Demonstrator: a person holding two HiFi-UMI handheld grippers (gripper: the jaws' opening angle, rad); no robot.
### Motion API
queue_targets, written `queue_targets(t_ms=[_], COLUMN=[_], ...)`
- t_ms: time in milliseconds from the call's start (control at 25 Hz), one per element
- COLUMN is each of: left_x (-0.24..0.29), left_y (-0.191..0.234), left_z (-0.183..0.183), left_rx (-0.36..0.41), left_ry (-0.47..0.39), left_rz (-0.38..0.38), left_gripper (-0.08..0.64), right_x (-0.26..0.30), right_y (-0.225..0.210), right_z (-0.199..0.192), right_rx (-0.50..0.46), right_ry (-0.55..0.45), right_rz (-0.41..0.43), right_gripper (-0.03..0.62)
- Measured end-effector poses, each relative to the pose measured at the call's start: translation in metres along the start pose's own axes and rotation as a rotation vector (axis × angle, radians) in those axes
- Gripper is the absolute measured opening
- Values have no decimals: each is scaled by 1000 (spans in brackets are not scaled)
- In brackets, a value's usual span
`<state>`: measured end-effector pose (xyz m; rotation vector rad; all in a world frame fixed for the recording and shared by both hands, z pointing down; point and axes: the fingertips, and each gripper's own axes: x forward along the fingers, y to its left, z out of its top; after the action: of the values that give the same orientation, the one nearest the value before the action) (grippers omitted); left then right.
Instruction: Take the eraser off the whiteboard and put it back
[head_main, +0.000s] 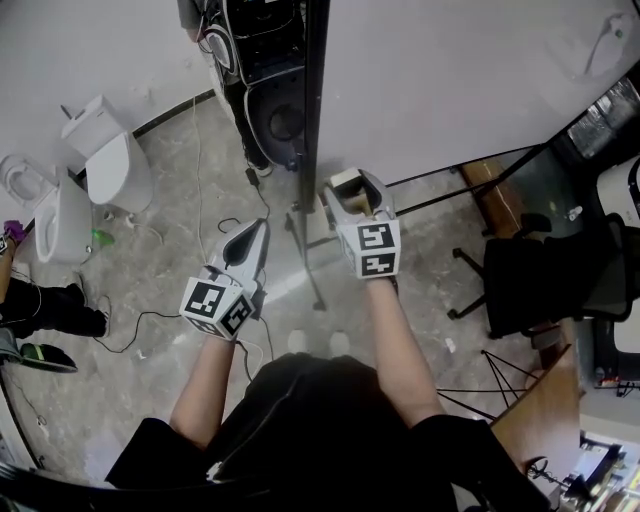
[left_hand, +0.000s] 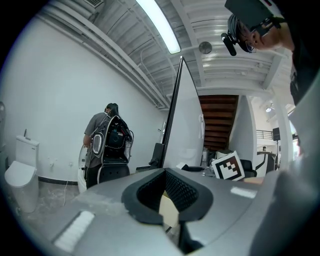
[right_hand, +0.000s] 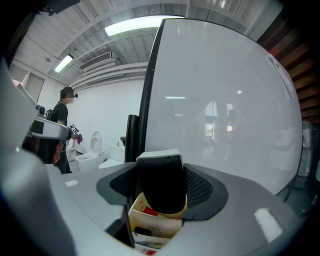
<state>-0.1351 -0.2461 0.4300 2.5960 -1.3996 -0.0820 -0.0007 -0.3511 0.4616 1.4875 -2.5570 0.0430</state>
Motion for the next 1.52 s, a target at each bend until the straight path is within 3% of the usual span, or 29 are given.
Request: queue_targets(t_ms=[200, 440, 800, 1280, 1400, 1520], left_x=[3, 2, -7, -20, -25, -30], left_y=[-12, -25, -44, -55, -60, -61], left_z=[6, 15, 53, 78, 89, 90], left_rx=[11, 25, 79, 126, 105, 152], left_ry=[-14, -30, -105, -157, -180, -178], left_rz=[-2, 2, 9, 24, 36, 34], left_gripper=[5, 5, 5, 5, 5, 5], right_x=[-16, -47, -120, -180, -191, -201], right_y=[-13, -12, -23, -31, -33, -36], right_z=[20, 54, 99, 133, 144, 149], right_rx=[30, 28, 50, 18, 9, 6], right_ry=[-72, -152, -268, -363, -386, -401], right_rz=[0, 65, 81, 111, 119, 120], right_gripper=[282, 282, 282, 282, 282, 282])
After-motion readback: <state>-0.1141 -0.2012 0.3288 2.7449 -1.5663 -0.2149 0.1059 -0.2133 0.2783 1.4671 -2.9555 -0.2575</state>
